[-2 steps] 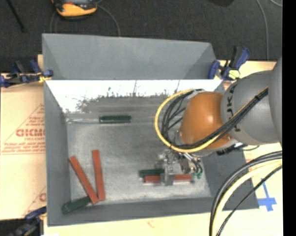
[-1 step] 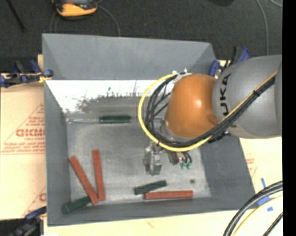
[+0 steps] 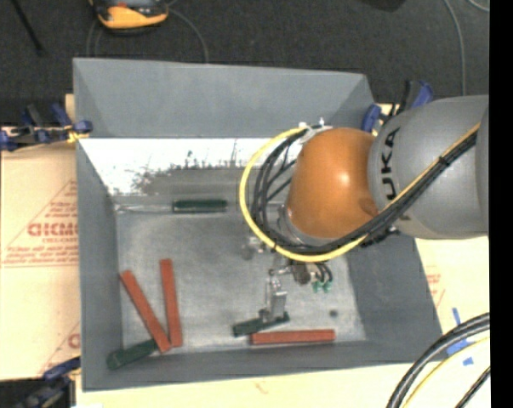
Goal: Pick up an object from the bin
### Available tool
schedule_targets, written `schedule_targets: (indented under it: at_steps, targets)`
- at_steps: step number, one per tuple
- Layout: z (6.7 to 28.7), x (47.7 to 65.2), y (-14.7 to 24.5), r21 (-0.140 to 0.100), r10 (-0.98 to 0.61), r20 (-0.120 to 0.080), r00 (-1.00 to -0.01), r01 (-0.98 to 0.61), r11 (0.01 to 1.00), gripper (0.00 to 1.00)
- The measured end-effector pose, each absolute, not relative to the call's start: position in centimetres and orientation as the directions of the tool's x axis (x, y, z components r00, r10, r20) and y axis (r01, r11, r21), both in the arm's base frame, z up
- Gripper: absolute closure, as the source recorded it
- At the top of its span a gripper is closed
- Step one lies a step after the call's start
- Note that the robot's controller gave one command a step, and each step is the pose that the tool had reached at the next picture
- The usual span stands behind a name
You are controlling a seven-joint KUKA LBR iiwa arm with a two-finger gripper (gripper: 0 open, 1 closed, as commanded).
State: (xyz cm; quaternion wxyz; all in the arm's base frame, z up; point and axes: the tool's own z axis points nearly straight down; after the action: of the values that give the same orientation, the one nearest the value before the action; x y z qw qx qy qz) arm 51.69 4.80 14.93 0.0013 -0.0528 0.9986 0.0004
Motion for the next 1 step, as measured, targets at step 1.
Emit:
schedule_targets:
  at_steps: [1]
  targets:
    - [14.93, 51.69, 4.8, 0.001, -0.105, -0.003, -0.994, -0.105, 0.994, 0.0]
